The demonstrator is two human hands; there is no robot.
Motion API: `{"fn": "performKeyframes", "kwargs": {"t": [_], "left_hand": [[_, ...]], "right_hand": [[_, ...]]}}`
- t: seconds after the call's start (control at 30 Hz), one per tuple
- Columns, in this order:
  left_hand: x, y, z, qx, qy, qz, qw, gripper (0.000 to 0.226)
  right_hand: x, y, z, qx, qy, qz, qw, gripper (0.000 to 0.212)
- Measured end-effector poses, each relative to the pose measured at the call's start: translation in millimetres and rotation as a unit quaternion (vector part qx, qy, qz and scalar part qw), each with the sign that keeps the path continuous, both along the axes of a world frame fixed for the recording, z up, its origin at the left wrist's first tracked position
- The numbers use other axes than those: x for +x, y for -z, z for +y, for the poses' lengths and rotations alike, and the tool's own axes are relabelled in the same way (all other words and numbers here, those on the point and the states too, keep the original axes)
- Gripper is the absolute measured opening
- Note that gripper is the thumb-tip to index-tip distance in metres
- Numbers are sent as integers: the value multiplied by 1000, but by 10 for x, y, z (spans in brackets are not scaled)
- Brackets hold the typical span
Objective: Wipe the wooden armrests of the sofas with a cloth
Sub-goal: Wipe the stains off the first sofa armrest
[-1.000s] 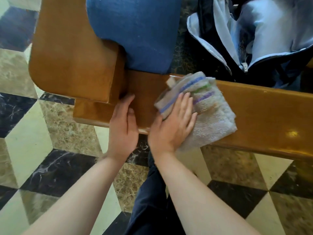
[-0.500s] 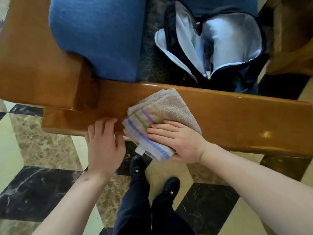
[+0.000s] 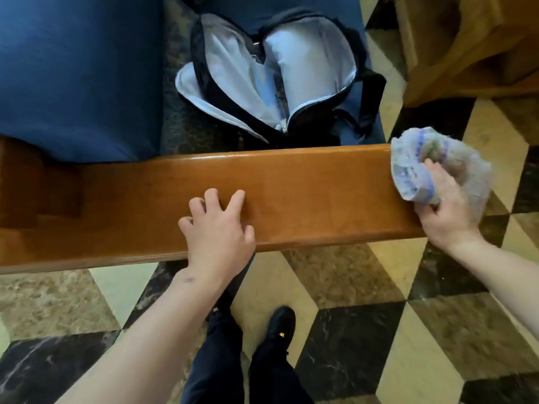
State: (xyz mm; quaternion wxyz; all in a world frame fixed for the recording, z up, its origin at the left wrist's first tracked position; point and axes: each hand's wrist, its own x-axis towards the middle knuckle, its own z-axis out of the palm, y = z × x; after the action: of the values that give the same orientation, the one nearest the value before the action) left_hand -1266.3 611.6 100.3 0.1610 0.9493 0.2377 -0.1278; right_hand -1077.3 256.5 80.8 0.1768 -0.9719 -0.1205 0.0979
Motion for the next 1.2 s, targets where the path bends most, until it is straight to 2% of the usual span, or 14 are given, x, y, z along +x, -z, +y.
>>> {"fn": "performKeyframes", "kwargs": {"t": [0.03, 0.07, 0.13, 0.23, 0.3, 0.37, 0.5, 0.6, 0.7, 0.83, 0.97, 1.03, 1.13, 1.2], "left_hand": [[32, 10, -33, 4, 4, 3, 1000, 58], [60, 18, -71, 10, 8, 8, 1000, 59], [94, 34, -129, 21, 19, 17, 999, 62], [136, 92, -149, 21, 30, 15, 999, 64], [150, 127, -135, 21, 30, 10, 999, 64], [123, 143, -116, 22, 41, 8, 999, 62], [45, 193, -112, 26, 53, -12, 998, 61], [65, 207, -168, 22, 51, -19, 998, 61], [83, 168, -119, -9, 18, -27, 999, 61], [-79, 97, 371, -21, -102, 0, 995, 61], [-518, 45, 1034, -6, -198, 35, 980, 61], [-736, 22, 1261, -50, -243, 10, 969, 54], [-945, -49, 1434, -143, -362, -85, 917, 44], [-1014, -118, 1399, -163, -400, -141, 891, 38]], "right_hand": [[84, -19, -117, -1, 111, 28, 993, 60], [135, -19, -201, 10, 242, 65, 968, 59], [92, 18, -274, 41, 447, 110, 887, 59], [-75, 47, -192, 115, 530, 73, 837, 50], [-120, 52, -109, 139, 538, 56, 829, 54], [-129, 61, -12, 126, 525, 35, 841, 60], [-304, 33, 408, 66, 391, -32, 917, 53], [-591, 74, 1049, 63, 173, -23, 983, 54], [-940, 100, 1856, 50, 28, -3, 998, 63], [-1374, 102, 2617, 55, -46, 26, 997, 72], [-1780, 111, 3220, 82, -153, 42, 984, 68], [-1916, 104, 3462, 119, -200, 64, 970, 62], [-1860, 57, 3546, 180, -315, 121, 924, 42], [-1605, 21, 3405, 149, -472, 144, 857, 35]]}}
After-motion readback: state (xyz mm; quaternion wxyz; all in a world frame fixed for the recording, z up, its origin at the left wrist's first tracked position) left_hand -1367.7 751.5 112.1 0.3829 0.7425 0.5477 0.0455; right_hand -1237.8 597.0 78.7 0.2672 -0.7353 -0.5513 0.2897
